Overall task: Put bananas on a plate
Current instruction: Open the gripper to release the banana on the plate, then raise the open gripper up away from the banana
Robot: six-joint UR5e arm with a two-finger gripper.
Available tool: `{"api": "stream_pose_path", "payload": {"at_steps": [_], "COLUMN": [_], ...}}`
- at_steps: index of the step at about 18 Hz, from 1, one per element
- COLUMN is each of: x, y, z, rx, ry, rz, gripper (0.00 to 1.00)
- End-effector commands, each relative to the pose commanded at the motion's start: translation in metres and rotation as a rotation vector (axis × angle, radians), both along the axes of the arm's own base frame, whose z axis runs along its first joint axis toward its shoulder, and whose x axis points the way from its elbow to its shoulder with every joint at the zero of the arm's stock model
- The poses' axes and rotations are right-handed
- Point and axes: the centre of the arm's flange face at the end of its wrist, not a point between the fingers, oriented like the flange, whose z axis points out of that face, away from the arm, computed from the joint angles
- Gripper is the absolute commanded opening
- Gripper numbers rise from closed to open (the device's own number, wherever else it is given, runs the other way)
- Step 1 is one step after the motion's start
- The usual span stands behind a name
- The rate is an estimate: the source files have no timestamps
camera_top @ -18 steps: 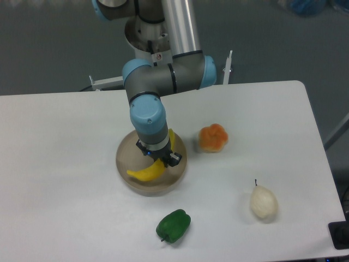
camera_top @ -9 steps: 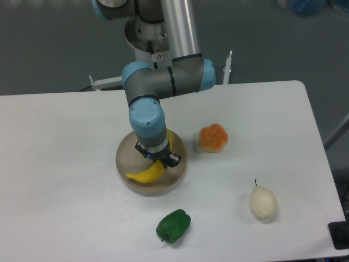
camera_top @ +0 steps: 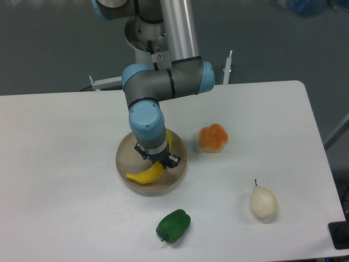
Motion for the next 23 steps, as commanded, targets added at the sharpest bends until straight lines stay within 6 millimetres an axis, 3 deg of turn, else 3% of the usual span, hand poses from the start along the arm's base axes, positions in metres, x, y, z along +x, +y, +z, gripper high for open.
{"api": "stream_pose_path", "payload": {"at_steps": [1, 3, 8, 11, 18, 20, 21, 23], "x": [-0.001, -0.001, -0.005, -0.009, -0.06, -0.09, -0.095, -0.124], "y": [0.0, 0.001, -0.001, 0.002, 0.013, 0.013, 0.014, 0.001], "z": [0.002, 0.002, 0.013, 0.034, 0.079, 0.092, 0.095, 0.103], "rx": [0.002, 0.003, 0.02, 0.056, 0.133, 0.158, 0.159, 0.148], "ry": [0.003, 0.004, 0.012, 0.028, 0.09, 0.109, 0.113, 0.127], "rz": [0.001, 0.003, 0.008, 0.014, 0.068, 0.07, 0.03, -0.073], "gripper": [0.56, 0.75, 0.87, 1.0, 1.0, 1.0, 1.0, 1.0]}}
